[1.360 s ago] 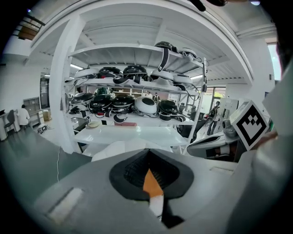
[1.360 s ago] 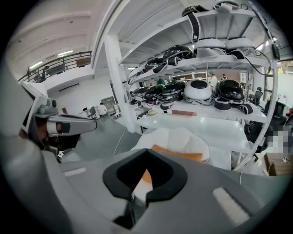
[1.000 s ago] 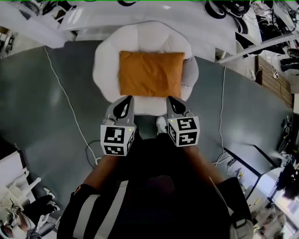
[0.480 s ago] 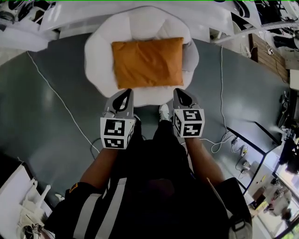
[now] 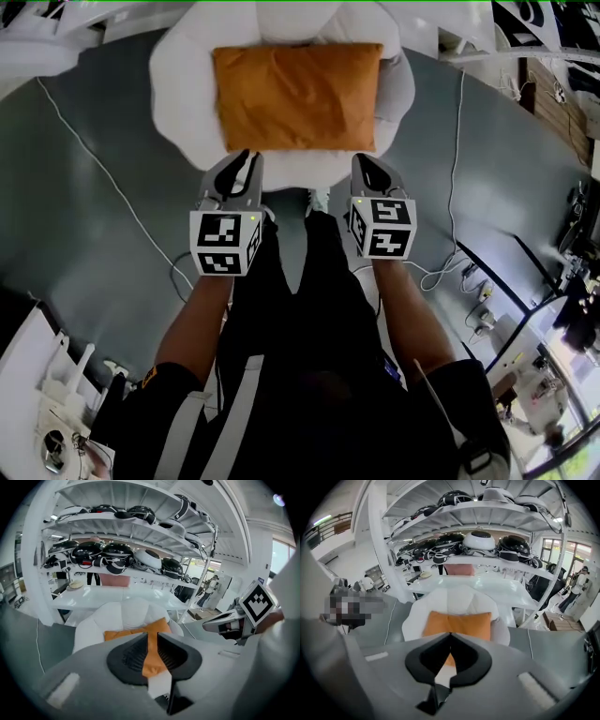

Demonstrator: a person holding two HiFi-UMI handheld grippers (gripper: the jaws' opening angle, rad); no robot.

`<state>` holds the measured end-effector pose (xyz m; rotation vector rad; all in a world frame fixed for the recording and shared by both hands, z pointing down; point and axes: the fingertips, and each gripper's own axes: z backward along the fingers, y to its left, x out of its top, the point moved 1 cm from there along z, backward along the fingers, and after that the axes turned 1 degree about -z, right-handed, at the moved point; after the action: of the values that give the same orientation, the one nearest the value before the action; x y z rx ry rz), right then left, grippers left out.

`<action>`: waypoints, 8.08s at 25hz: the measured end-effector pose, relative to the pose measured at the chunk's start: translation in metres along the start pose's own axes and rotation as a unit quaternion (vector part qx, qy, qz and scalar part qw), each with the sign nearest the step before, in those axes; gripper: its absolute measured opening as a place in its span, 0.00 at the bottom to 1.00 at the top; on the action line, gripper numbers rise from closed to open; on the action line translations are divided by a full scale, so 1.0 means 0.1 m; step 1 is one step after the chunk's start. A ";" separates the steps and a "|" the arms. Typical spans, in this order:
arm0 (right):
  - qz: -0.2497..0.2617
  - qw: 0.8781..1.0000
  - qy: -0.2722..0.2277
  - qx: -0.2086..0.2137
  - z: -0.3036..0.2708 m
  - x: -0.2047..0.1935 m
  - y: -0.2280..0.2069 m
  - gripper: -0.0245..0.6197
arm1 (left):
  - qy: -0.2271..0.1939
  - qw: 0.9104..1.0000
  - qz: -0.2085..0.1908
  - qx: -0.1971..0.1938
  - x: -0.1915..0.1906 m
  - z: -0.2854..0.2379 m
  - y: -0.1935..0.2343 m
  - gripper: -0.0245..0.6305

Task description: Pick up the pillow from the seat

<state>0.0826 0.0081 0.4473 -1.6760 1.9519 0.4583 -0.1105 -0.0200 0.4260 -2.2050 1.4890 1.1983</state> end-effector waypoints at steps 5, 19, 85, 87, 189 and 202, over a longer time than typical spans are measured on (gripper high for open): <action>-0.005 1.000 0.014 0.018 -0.38 -0.17 -0.18 0.19 | 0.022 0.999 0.019 0.018 -0.35 -0.35 0.09 0.18; -0.006 0.998 0.057 0.005 -1.41 -0.77 -0.67 0.30 | 0.075 0.994 0.063 0.050 -1.22 -1.34 0.51 0.33; 0.015 0.986 0.160 -0.049 -3.38 -1.57 -1.16 0.10 | 0.198 0.973 0.096 0.064 -2.69 -3.38 1.45 0.08; 0.011 0.986 0.160 -0.048 -3.34 -1.54 -1.12 0.08 | 0.198 0.974 0.094 0.061 -2.65 -3.34 1.44 0.06; 0.032 0.991 -0.124 0.035 2.94 -0.14 0.30 0.05 | -0.125 0.982 0.050 0.131 0.04 2.85 -0.99 0.04; 0.029 0.987 -0.152 0.030 3.05 -0.17 -0.03 0.05 | -0.129 0.982 0.042 0.135 0.13 2.72 -1.30 0.04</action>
<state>0.1379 0.1945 0.2111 -1.4210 1.7740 0.6322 -0.1342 0.1897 0.2100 -1.7563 1.5446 1.1754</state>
